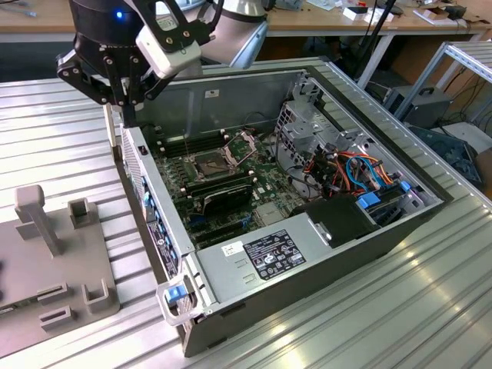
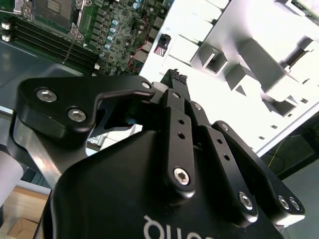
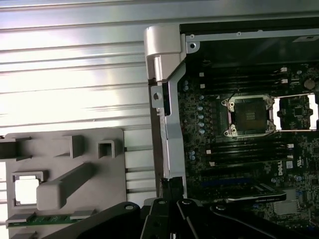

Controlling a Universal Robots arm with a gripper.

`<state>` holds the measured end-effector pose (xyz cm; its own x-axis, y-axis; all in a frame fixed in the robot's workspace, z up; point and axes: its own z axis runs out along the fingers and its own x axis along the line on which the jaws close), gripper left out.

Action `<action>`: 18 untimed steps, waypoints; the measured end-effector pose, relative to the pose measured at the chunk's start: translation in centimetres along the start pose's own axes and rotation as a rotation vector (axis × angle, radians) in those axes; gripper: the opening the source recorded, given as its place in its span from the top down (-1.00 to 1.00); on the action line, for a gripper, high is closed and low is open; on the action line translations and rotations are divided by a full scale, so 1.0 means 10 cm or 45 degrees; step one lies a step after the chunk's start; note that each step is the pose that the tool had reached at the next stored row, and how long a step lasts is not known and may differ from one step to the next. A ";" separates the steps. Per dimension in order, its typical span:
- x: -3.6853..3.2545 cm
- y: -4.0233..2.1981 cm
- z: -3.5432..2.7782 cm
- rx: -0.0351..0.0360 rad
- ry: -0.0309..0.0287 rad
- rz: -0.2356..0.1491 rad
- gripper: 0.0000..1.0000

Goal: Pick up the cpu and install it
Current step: 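Reach for the cpu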

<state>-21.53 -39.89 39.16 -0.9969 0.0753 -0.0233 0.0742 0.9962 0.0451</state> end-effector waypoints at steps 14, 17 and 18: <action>0.052 -0.004 -0.001 -0.0001 0.0000 0.000 0.79; 0.056 -0.004 -0.001 0.0000 0.0000 0.000 0.79; 0.058 -0.004 -0.002 0.0001 0.0000 0.000 0.79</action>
<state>-22.12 -39.88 39.16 -0.9969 0.0753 -0.0233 0.0742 0.9962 0.0450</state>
